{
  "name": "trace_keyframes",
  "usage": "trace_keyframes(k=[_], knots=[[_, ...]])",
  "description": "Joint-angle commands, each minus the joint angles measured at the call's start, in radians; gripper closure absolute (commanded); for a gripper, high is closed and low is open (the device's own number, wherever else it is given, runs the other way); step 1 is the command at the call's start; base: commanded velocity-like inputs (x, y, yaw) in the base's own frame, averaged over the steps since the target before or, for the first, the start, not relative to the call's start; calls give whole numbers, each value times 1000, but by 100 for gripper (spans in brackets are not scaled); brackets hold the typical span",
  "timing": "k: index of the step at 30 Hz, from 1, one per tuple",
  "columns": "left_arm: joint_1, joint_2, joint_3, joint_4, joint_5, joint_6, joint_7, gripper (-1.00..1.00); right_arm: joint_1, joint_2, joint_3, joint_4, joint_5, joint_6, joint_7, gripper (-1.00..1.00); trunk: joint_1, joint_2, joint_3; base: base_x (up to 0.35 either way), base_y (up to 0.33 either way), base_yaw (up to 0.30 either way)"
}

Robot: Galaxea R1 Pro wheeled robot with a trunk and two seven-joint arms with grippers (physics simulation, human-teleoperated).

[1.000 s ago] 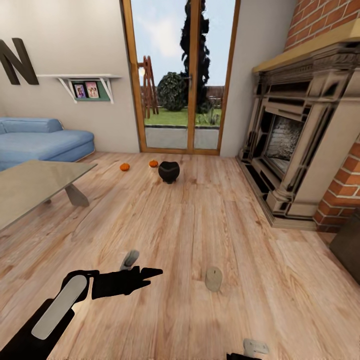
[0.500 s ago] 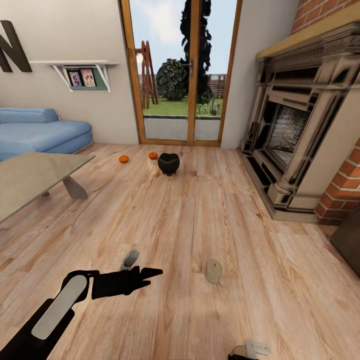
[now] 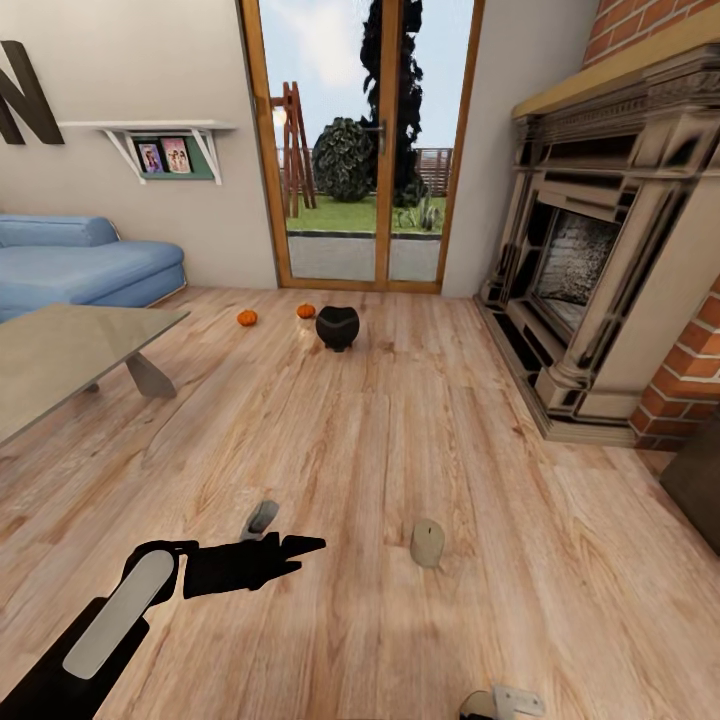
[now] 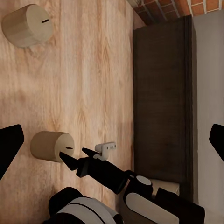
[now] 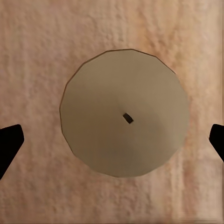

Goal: Place each of the two pumpkins and all three candles from the living room inside a cabinet in the living room (use any cabinet), then make sure every cabinet is closed, and position the cauldron so it is next to a table in the living room.

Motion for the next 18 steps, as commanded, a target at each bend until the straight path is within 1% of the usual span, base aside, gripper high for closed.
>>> trace_keyframes(k=[1,10,18], knots=[[-1,1,-1,0,-4,1,-5,-100,0,-1,8,0,-10,-2,-5,-100,0,0,-1,0,0,0],[-1,1,-1,0,-4,1,-5,-100,0,0,8,1,-11,-21,-10,-100,0,0,-1,1,0,0],[-1,1,-1,-1,-5,1,-5,-100,0,0,8,1,-10,-21,-10,-100,0,0,-1,83,0,0]])
